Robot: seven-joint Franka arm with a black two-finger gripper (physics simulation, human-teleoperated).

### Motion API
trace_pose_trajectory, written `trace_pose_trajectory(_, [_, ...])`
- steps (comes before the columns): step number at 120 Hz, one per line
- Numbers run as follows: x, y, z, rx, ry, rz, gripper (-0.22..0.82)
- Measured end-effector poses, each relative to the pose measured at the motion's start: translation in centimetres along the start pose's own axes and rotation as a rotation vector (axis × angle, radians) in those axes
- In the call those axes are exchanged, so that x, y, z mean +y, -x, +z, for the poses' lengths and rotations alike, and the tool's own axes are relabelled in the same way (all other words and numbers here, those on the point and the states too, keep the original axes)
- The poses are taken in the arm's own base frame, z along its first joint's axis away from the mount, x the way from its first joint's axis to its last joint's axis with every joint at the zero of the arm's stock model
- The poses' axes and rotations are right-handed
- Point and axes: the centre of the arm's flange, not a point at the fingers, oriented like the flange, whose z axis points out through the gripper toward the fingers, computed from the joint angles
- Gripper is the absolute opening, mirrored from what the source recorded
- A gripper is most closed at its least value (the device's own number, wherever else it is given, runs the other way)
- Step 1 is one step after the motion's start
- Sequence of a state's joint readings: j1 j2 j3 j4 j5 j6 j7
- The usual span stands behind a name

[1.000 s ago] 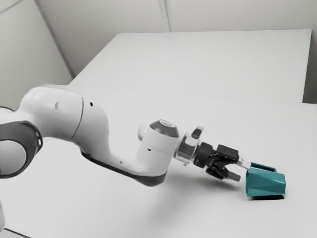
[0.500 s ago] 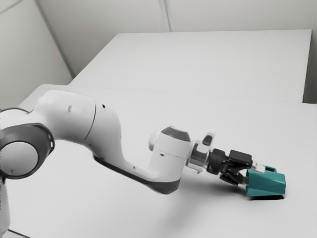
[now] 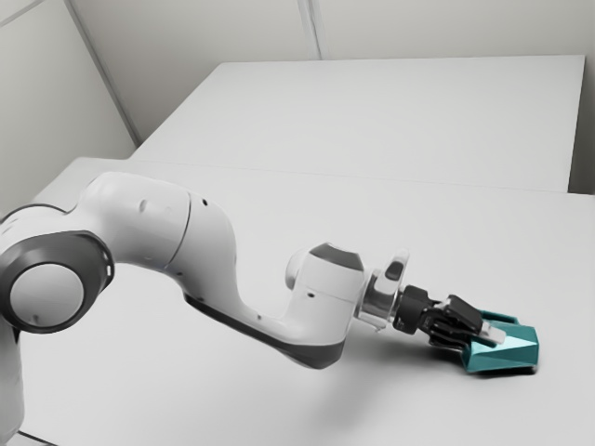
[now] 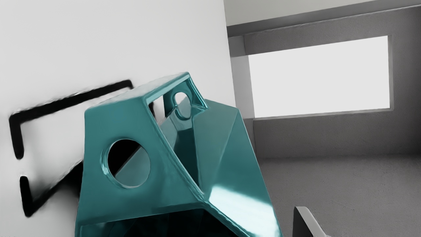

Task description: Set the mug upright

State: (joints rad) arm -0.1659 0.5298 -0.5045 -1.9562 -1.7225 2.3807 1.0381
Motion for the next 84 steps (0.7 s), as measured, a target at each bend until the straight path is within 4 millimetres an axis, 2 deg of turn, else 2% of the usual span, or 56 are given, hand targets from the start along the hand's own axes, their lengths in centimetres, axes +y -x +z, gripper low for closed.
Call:
trace_pose_trajectory(14, [0.2, -0.1, 0.0, 0.004, 0.002, 0.014, -0.08])
trace_pose_trajectory(32, [0.4, -0.2, -0.2, 0.011, -0.012, 0.041, -0.14])
trace_pose_trajectory(56, [2.9, -1.5, -2.0, 0.043, -0.067, 0.138, -0.17])
trace_pose_trajectory(68, [4.4, -2.0, -3.3, 0.049, -0.117, 0.208, -0.17])
trace_pose_trajectory(84, [6.8, -4.5, -7.0, -0.051, -0.297, 0.439, -0.18])
